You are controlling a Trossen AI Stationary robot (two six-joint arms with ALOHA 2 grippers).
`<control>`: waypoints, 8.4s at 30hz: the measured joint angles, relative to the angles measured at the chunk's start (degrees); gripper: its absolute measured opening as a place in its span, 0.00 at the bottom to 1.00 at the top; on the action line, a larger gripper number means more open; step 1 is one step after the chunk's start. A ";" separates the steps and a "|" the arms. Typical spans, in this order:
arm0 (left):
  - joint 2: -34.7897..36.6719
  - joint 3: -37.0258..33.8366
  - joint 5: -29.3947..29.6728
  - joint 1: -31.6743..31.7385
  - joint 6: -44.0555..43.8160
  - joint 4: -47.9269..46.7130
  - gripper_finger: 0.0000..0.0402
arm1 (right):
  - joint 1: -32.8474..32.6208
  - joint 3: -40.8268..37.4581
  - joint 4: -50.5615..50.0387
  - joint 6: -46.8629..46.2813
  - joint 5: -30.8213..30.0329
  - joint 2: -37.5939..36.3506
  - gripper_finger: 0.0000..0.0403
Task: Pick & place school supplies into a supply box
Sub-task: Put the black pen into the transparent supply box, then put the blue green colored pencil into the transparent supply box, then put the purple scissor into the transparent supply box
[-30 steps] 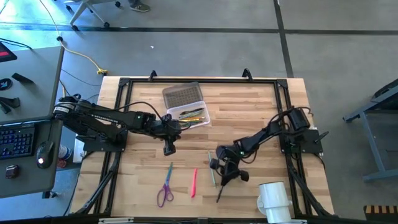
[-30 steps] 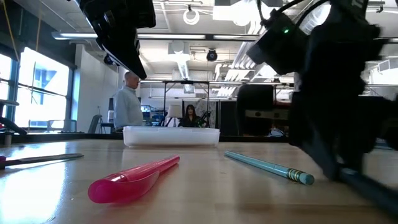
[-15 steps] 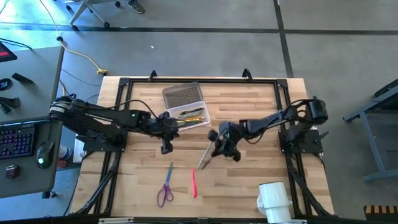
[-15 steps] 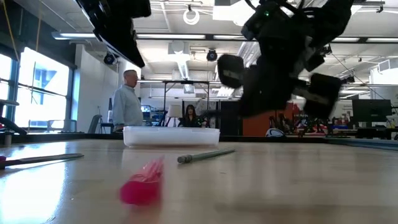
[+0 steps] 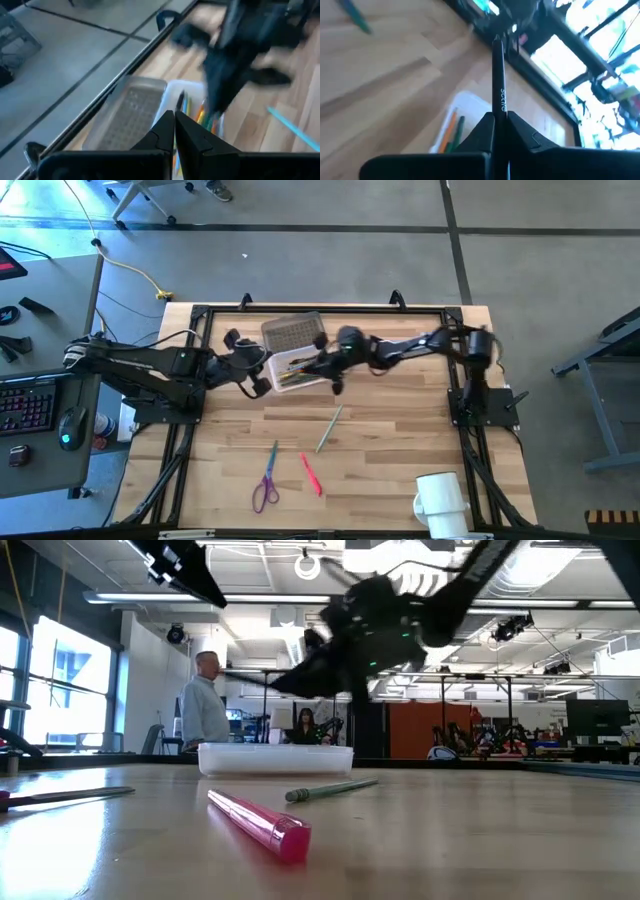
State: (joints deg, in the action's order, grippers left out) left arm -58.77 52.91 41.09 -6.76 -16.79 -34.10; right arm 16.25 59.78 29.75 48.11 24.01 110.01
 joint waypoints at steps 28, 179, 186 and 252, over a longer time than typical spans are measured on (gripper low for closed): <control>-0.62 -0.03 -4.75 0.00 -5.90 -3.99 0.13 | -3.75 27.92 -41.82 -4.18 -24.19 12.70 0.26; -7.11 -0.06 -34.61 -0.04 -27.33 -12.82 0.13 | -0.51 21.82 -21.83 -22.40 -7.17 15.99 0.21; -14.90 -0.06 -60.05 -4.79 -27.38 -13.56 0.13 | -2.83 21.91 -19.11 -22.57 -7.42 15.97 0.26; -41.49 2.13 -49.87 -22.82 -58.12 -6.65 0.09 | -12.11 21.91 -39.63 -15.58 -22.08 -18.98 0.26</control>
State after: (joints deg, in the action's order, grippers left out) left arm -100.26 55.04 -8.78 -29.58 -74.90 -40.76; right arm 4.13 81.69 -9.89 32.53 1.93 91.03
